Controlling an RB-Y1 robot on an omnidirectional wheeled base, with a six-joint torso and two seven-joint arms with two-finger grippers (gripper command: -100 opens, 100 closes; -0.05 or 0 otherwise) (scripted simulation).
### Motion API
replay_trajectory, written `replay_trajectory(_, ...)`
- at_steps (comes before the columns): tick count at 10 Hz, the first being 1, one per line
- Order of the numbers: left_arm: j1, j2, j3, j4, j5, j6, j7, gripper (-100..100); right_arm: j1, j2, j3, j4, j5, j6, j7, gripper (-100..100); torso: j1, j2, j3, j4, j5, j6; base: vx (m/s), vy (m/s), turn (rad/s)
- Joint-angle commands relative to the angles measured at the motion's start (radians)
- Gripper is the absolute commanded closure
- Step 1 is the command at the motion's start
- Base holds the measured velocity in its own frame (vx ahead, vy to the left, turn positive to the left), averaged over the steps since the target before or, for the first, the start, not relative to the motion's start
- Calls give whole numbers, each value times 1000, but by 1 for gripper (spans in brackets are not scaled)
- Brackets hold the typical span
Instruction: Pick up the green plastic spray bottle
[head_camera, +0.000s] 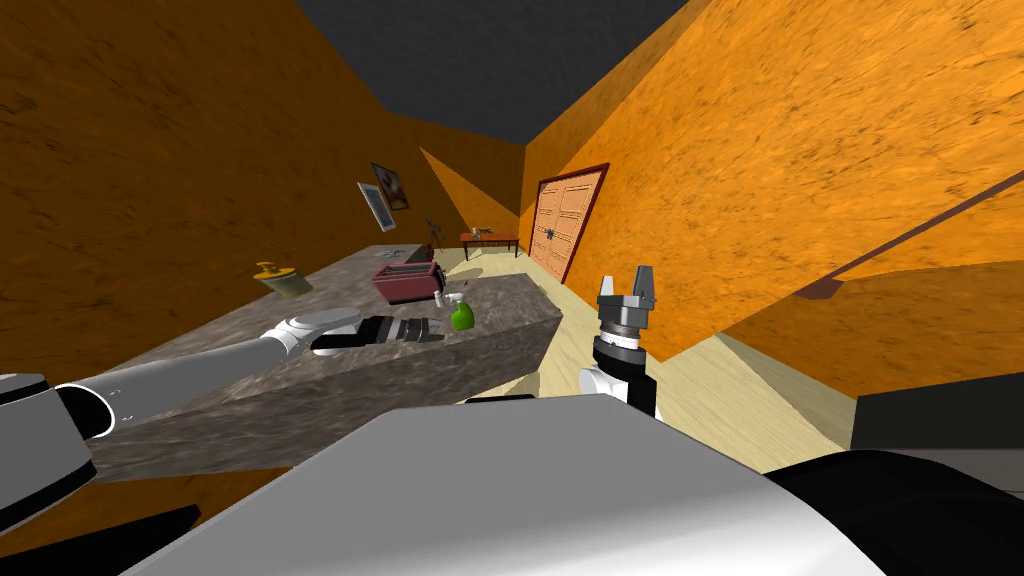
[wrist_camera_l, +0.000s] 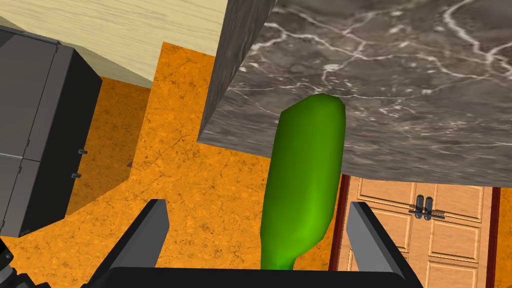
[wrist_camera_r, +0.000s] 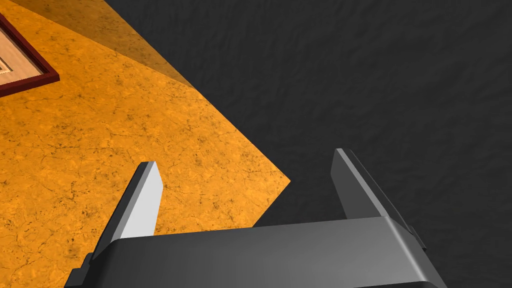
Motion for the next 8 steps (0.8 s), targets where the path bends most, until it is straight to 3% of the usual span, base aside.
replay_trajectory(1, -43, 30, -19, 27, -37, -37, -9, -100, 0, 0, 0, 0, 0, 0, 0, 0, 0, 0, 0, 0, 0, 0, 19, 0, -132)
replay_trajectory(3, -82, 64, -28, 33, -74, -74, -19, -100, 0, 0, 0, 0, 0, 0, 0, 0, -3, 1, 0, 0, -1, 0, 28, -38, -124)
replay_trajectory(6, -138, 83, -25, 29, -130, -131, -36, -100, 0, 0, 0, 0, 0, 0, 0, 0, -8, -2, -1, -1, -2, 0, 76, -92, -158)
replay_trajectory(7, -130, 75, -28, 40, -118, -119, -30, -100, 0, 0, 0, 0, 0, 0, 0, 0, -10, -4, -3, -1, -2, 1, 52, -45, -42)
replay_trajectory(8, -133, 75, -28, 40, -121, -124, -31, 0, 0, 0, 0, 0, 0, 0, 0, 0, -6, -2, -1, -1, -1, -1, 9, -9, 9)
